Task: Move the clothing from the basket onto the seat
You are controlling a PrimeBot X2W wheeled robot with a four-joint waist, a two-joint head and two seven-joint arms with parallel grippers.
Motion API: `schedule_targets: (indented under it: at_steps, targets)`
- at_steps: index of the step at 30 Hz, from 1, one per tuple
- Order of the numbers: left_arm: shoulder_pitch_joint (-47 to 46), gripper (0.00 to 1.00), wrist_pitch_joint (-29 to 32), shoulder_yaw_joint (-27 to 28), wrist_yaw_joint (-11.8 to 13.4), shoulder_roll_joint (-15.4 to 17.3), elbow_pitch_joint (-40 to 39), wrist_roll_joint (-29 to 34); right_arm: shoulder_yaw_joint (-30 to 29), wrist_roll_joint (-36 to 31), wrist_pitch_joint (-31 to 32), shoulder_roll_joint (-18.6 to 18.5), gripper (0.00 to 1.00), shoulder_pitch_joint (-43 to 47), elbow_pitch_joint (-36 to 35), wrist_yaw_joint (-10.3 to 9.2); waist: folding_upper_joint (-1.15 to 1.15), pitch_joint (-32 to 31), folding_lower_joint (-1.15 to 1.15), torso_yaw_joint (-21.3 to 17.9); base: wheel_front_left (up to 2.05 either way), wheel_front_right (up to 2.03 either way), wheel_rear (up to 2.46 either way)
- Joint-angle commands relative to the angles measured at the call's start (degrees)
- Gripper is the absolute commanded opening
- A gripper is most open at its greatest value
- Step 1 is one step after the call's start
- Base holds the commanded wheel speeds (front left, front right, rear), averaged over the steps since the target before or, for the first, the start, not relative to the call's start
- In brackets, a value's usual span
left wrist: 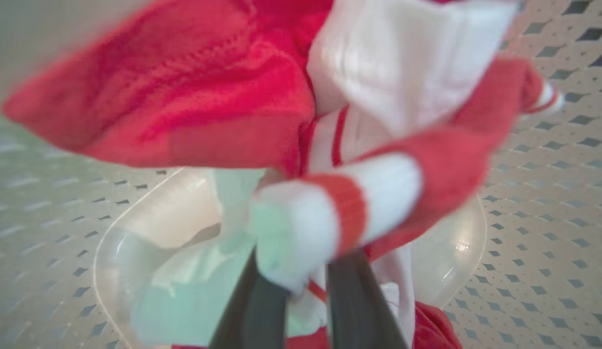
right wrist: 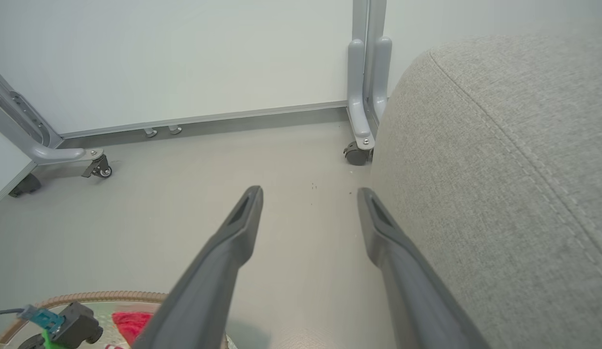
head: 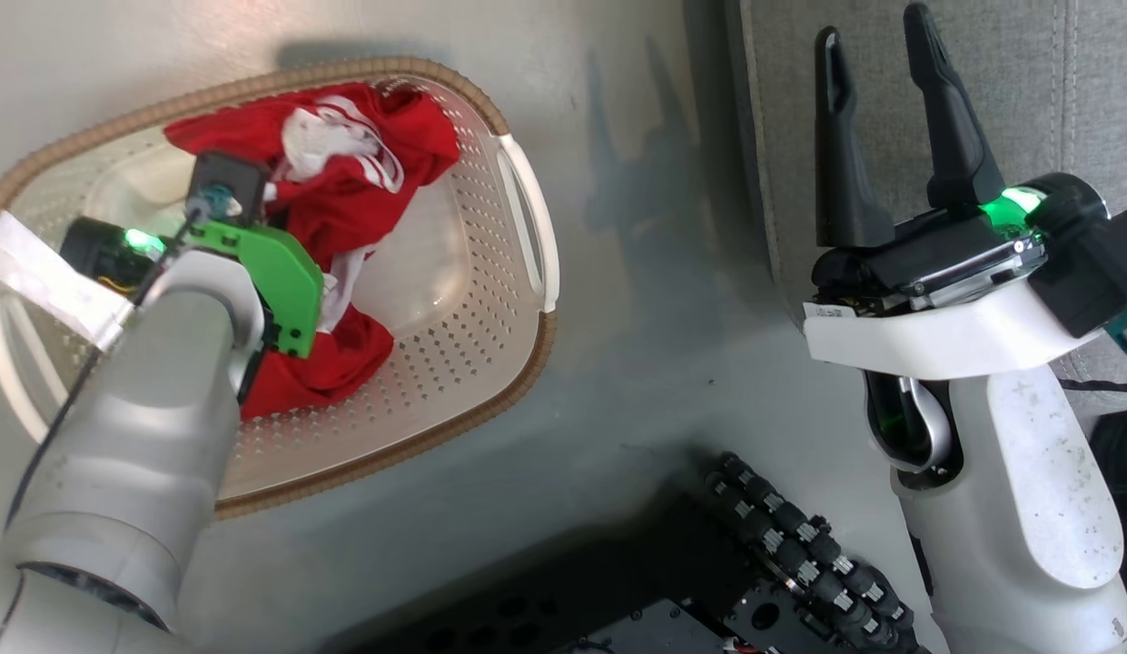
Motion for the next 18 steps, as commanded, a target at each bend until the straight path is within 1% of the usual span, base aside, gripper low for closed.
schedule_targets:
  at_steps: [1, 4, 8, 13, 18]
  targets:
    - [1.35, 0.0, -1.34, -0.27, -0.39, -0.64, -0.6, 0.12, -0.19, -0.99, -0.24, -0.01, 1.0, 0.67, 0.49, 0.0, 0.0, -3.53, 0.0, 2.14, 0.0, 0.0, 0.0]
    - [3.3, 0.0, -3.18, -0.36, -0.82, -1.08, -2.25, 0.0, -0.24, -2.23, -0.23, -0.02, 1.0, 1.06, 1.32, 0.0, 0.0, -6.47, 0.0, 3.67, 0.0, 0.0, 0.0]
    - [6.44, 0.0, -4.09, -0.47, -1.0, -1.69, -6.5, 0.6, -0.49, -4.28, -0.22, -0.05, 1.0, 2.21, 2.74, 0.0, 0.0, -11.01, 0.0, 6.36, 0.0, 0.0, 0.0]
    - [12.18, 0.0, -4.08, 2.65, 0.35, 0.0, -18.63, 1.75, -1.45, -6.12, -0.19, -0.08, 1.0, 3.71, 4.68, 0.0, 0.0, -16.62, 0.0, 9.98, 0.0, 0.0, 0.0]
    - [18.86, 0.0, -4.1, 7.3, 1.55, 0.49, -29.14, 3.08, -2.86, -7.61, 0.8, -0.1, 1.0, 5.32, 5.6, -0.01, 0.0, -22.14, 0.0, 13.14, 0.0, 0.0, 0.0]
